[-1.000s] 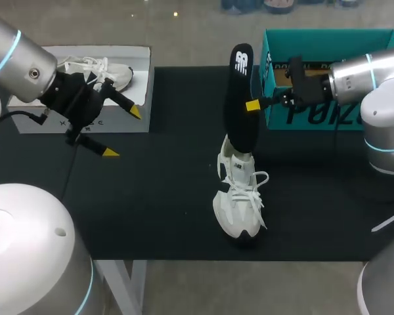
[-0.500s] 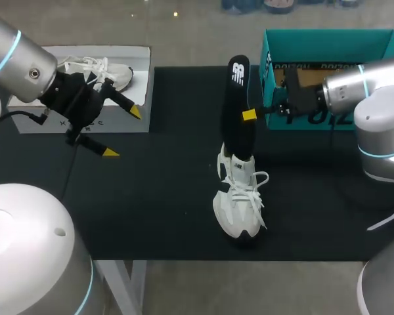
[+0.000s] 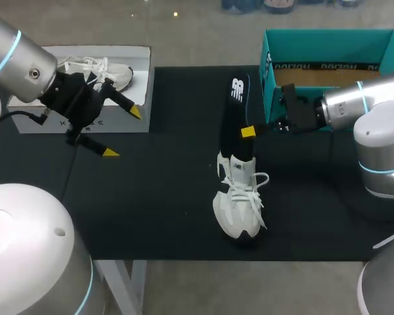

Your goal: Take the shoe out of the shoebox, open the shoe tongue, remove and reinsert the insole, then place the shoe into the shoebox

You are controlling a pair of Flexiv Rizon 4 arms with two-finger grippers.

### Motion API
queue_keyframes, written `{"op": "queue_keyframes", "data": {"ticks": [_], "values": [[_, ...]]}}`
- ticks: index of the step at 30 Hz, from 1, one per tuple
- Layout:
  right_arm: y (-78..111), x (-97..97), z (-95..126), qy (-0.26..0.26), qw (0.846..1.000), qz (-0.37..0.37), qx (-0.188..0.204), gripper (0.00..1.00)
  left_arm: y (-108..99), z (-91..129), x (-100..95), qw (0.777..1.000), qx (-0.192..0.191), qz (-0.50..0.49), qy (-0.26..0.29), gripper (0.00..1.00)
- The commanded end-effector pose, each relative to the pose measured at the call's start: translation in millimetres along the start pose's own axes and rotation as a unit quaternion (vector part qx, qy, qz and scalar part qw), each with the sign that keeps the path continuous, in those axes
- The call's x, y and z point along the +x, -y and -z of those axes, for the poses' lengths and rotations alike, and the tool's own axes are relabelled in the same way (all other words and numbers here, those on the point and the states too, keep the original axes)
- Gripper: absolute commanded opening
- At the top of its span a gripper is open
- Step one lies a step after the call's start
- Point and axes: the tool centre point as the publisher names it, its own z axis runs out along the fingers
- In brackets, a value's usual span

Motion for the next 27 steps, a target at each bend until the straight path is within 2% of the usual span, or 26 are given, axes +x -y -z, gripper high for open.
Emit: {"op": "queue_keyframes", "data": {"ticks": [1, 12, 18, 19, 23, 25, 26, 27], "values": [[8.2, 3.7, -2.4, 0.003, 1.000, -0.001, -0.002, 0.00, 0.6, 0.6, 0.3, 1.000, -0.002, 0.000, -0.002, 1.00], [31.3, 6.6, -13.4, 0.004, 0.999, -0.020, 0.030, 0.00, 0.6, 0.6, 0.3, 1.000, -0.002, 0.000, -0.002, 1.00], [46.6, 8.8, -18.2, 0.001, 0.999, -0.037, 0.036, 0.00, 0.6, 0.6, 0.3, 1.000, -0.002, 0.000, -0.002, 1.00], [48.0, 8.8, -18.9, -0.007, 0.999, -0.043, 0.025, 0.00, 0.6, 0.6, 0.3, 1.000, -0.002, 0.000, -0.002, 1.00], [46.9, 9.3, -17.7, -0.002, 0.999, -0.046, 0.027, 0.00, 0.6, 0.6, 0.3, 1.000, -0.002, 0.000, -0.002, 1.00], [42.9, 9.1, -16.6, 0.005, 0.999, -0.042, 0.030, 0.35, 0.6, 0.6, 0.3, 1.000, -0.002, 0.000, -0.002, 1.00], [40.6, 8.9, -16.2, 0.005, 0.999, -0.042, 0.030, 0.43, 0.6, 0.6, 0.3, 1.000, -0.002, 0.000, -0.002, 1.00], [39.2, 8.9, -15.4, 0.005, 0.999, -0.041, 0.026, 0.45, 0.6, 0.6, 0.3, 1.000, -0.002, 0.000, -0.002, 1.00]]}}
